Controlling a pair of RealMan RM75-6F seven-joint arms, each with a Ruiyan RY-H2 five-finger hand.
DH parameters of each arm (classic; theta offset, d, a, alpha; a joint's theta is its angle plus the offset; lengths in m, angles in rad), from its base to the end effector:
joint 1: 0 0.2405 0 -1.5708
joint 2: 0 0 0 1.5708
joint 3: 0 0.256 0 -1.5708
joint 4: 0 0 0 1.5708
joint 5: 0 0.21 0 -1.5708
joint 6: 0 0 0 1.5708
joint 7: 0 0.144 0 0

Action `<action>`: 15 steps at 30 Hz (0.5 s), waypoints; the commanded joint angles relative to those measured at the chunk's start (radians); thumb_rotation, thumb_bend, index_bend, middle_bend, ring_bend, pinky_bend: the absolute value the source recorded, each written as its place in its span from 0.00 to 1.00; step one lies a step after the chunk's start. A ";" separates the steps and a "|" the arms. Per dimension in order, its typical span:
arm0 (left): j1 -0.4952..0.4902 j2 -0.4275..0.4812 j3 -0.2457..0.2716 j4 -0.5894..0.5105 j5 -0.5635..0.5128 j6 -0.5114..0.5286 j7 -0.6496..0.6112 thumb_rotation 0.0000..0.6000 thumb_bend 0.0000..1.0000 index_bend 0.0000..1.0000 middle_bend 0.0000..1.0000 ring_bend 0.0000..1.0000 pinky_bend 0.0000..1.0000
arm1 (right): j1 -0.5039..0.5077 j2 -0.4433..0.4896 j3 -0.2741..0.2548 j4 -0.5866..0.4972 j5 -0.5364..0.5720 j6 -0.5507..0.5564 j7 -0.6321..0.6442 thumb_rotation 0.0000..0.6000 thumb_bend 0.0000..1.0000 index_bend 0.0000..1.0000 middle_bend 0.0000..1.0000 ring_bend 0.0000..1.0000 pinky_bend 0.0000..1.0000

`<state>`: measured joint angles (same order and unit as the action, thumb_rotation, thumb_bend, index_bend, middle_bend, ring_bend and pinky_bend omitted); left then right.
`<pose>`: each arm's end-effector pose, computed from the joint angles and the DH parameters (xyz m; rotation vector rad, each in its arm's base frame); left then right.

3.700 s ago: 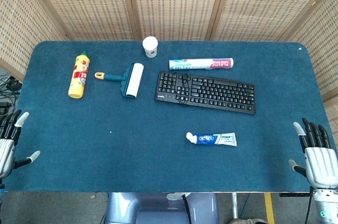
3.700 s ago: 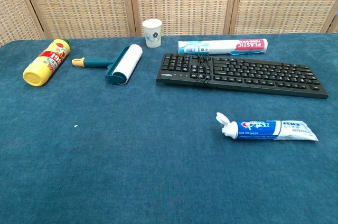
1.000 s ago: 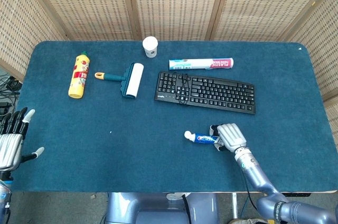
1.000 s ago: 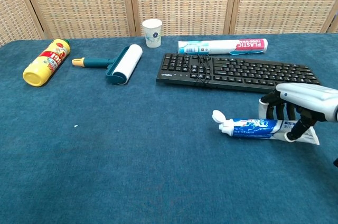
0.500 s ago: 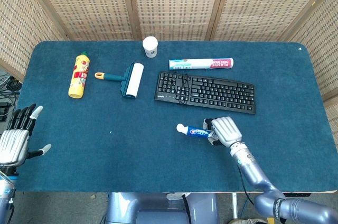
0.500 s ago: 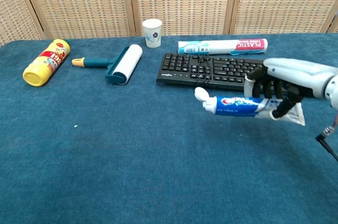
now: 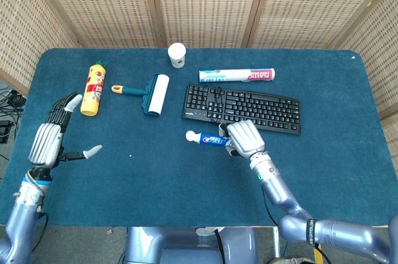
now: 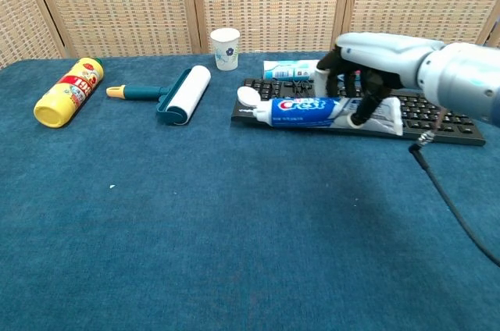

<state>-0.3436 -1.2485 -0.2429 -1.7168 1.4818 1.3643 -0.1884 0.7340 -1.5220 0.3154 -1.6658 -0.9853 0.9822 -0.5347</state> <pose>-0.2024 0.2781 0.1266 -1.3800 -1.0510 -1.4703 -0.1025 -0.3435 0.0057 1.8040 -0.9684 1.0028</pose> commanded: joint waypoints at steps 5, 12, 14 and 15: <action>-0.118 -0.090 -0.058 -0.024 -0.076 -0.118 -0.094 0.53 0.00 0.00 0.00 0.00 0.00 | 0.069 -0.042 0.028 -0.025 0.088 0.030 -0.078 1.00 0.75 0.70 0.68 0.58 0.65; -0.193 -0.211 -0.091 0.021 -0.146 -0.173 -0.145 0.49 0.00 0.00 0.00 0.00 0.00 | 0.112 -0.067 0.035 -0.027 0.148 0.058 -0.116 1.00 0.75 0.70 0.69 0.58 0.65; -0.206 -0.239 -0.106 0.033 -0.164 -0.179 -0.189 0.43 0.00 0.00 0.00 0.00 0.00 | 0.120 -0.070 0.037 -0.028 0.160 0.064 -0.119 1.00 0.75 0.70 0.69 0.58 0.65; -0.212 -0.253 -0.113 0.040 -0.174 -0.183 -0.212 0.42 0.00 0.00 0.00 0.00 0.00 | 0.124 -0.071 0.038 -0.029 0.167 0.067 -0.119 1.00 0.75 0.70 0.69 0.58 0.65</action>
<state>-0.5349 -1.4651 -0.3360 -1.6950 1.3360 1.1964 -0.3510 0.8536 -1.5907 0.3518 -1.6937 -0.8241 1.0454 -0.6524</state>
